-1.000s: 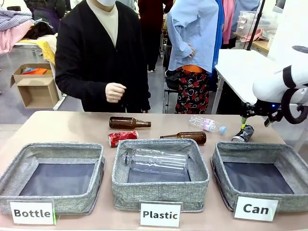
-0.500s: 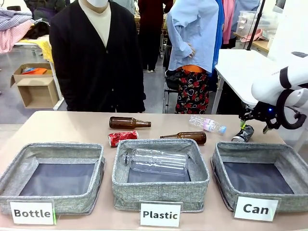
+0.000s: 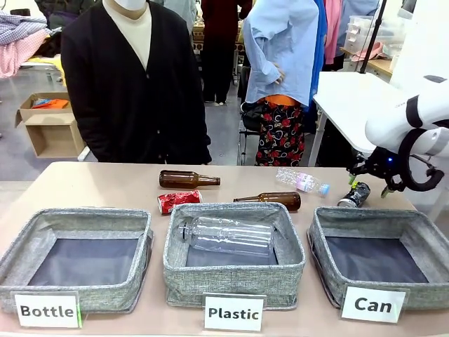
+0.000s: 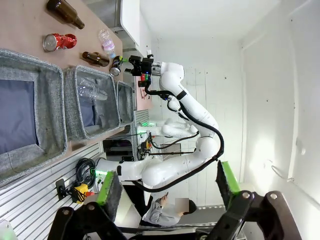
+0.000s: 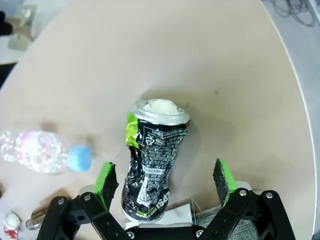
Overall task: Sort the can waste into the basket.
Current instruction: Pick up the can waste from the table and place it in the right Fabric basket.
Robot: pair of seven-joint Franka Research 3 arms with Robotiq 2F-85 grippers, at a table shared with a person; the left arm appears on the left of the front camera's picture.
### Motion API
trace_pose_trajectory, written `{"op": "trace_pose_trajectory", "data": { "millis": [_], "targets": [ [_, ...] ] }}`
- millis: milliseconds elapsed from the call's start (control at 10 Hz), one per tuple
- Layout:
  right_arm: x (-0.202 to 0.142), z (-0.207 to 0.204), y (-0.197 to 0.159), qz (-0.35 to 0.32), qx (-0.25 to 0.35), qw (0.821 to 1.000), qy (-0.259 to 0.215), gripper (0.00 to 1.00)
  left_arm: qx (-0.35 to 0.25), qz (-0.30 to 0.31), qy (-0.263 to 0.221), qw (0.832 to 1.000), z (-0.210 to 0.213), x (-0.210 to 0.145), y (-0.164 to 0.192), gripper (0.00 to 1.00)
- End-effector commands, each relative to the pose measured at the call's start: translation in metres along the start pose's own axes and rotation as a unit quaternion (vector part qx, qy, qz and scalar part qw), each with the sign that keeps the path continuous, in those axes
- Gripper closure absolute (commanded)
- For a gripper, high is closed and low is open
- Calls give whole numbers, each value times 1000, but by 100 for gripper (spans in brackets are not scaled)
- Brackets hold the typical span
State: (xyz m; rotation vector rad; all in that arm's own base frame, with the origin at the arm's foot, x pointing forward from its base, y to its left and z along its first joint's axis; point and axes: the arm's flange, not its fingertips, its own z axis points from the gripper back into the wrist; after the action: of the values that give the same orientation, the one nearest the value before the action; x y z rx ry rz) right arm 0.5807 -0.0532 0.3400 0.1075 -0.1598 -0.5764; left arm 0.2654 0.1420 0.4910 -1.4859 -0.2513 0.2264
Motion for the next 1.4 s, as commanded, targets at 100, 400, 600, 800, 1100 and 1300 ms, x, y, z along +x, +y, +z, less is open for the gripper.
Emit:
{"op": "trace_pose_trajectory", "data": {
  "millis": [100, 400, 600, 800, 1100, 1300],
  "targets": [
    [10, -14, 15, -5, -19, 1000, -2, 0, 1, -6, 5, 1000, 2, -1, 0, 0],
    [7, -28, 27, 9, -47, 999, 3, 0, 1, -6, 5, 1000, 2, -1, 0, 0],
    [5, -39, 30, 7, -64, 998, 5, 0, 1, -6, 5, 1000, 2, -1, 0, 0],
    [0, -47, 31, 19, -69, 997, 14, 30, 1, -6, 5, 1000, 2, -1, 0, 0],
    [-1, -44, 28, 20, -63, 998, 19, 100, 1, -6, 5, 1000, 2, -1, 0, 0],
    [-3, -44, 30, 25, -59, 998, 22, 100, 1, -6, 5, 1000, 2, -1, 0, 0]
  ]
}}
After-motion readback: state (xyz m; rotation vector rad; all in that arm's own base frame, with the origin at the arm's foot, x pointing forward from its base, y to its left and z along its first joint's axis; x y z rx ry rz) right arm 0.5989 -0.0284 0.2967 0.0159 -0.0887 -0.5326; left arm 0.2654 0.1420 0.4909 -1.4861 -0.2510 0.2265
